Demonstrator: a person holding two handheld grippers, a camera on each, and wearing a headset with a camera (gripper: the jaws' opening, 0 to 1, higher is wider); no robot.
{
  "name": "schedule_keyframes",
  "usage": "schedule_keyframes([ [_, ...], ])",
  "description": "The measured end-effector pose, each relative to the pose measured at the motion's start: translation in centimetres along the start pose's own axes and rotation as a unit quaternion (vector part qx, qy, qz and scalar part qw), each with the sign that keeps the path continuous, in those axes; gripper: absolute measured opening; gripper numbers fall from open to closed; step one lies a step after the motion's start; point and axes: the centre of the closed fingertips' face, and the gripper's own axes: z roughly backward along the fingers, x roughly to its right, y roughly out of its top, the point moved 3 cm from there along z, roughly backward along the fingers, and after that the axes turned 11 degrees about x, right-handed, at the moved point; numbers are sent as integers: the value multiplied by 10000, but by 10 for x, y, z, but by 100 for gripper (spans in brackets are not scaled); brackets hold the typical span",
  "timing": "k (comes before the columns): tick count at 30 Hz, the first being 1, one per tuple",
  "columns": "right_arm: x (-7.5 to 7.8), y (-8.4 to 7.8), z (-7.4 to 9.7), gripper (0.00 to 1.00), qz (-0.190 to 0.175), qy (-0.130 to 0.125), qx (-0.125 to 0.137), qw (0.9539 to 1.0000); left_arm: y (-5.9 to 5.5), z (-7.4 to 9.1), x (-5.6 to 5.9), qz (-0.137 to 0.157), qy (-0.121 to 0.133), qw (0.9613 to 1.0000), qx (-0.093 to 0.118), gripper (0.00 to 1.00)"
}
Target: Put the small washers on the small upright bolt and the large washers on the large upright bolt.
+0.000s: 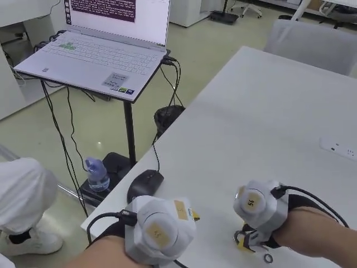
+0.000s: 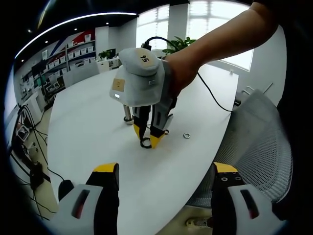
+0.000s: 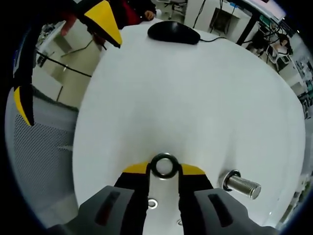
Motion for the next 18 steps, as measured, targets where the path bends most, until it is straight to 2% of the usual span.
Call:
schedule_keyframes([
  [5, 1, -2, 2, 21, -122, 28, 173, 9998, 3, 1, 1, -6, -4, 10000, 20, 76],
  [10, 4, -4, 3, 21, -143, 18, 138, 9998, 4, 2, 1, -17, 1, 10000, 6, 75],
  [18, 9, -6, 17, 21, -275, 66, 98, 9996, 3, 2, 3, -27, -3, 10000, -7, 75],
])
